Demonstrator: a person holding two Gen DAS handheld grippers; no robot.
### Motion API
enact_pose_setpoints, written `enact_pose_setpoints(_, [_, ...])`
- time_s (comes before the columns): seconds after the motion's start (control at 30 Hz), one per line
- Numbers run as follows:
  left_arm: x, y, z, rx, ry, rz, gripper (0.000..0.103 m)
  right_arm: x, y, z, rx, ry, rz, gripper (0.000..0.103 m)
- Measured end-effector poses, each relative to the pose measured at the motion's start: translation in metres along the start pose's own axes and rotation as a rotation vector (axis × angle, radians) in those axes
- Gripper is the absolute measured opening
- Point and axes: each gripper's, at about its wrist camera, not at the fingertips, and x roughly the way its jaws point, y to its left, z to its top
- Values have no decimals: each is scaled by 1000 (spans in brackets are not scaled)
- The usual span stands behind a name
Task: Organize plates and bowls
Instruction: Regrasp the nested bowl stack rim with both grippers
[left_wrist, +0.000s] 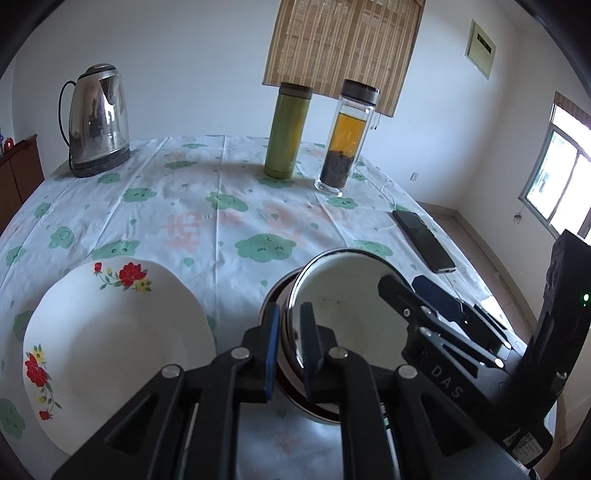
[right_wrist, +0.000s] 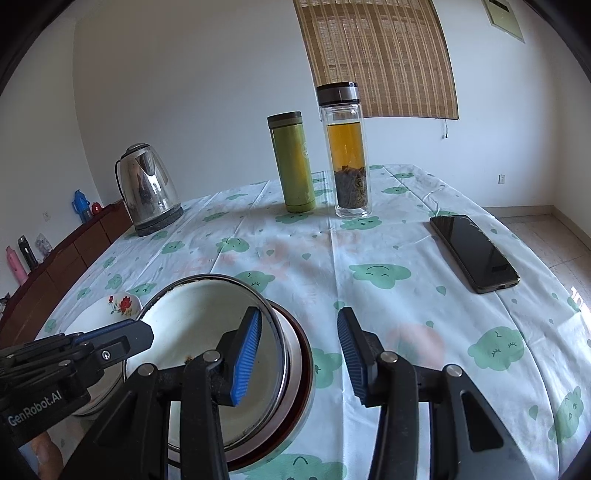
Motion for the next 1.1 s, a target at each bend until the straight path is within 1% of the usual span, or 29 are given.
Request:
enact_pose_setpoints(0.23, [2,1,-1,0,7,4,9,2,-3,-2,8,18,2,46])
enact_pose_setpoints(0.3, [2,2,-1,1,8,8,11,2,-4,-3,9,22,-8,50])
enact_pose_setpoints(0.37, [2,2,-1,-1,10,5,12,2,-5,-4,14,26,-11,51])
enact_pose_setpoints(0.4, [2,2,-2,-1,10,6,13,2,-6,-4,18,25,-7,51])
enact_pose_setpoints(0.43, [2,2,-2,-1,13,6,18,0,-6,-4,19,22,-3,51])
enact_pose_setpoints(0.47, [3,3,-2,-3,18,5,20,-1,-6,-4,19,17,0,51])
enact_pose_setpoints(0.5, [3,3,-2,-3,15,5,21,-3,-7,-4,21,12,4,51])
enact_pose_setpoints(0.8, [3,3,-4,2,15,5,22,-19,-12,-5,45,-24,47,51])
enact_pose_setpoints(0.9, [4,7,-4,-21,21,20,40,-21,-12,-4,47,-38,53,51])
enact_pose_setpoints(0.97, [5,11,-4,-40,31,21,41,-20,-11,-4,42,-30,50,51])
enact_pose_setpoints(1.1, [4,11,-3,-34,33,17,41,-18,-12,-6,38,-5,45,51])
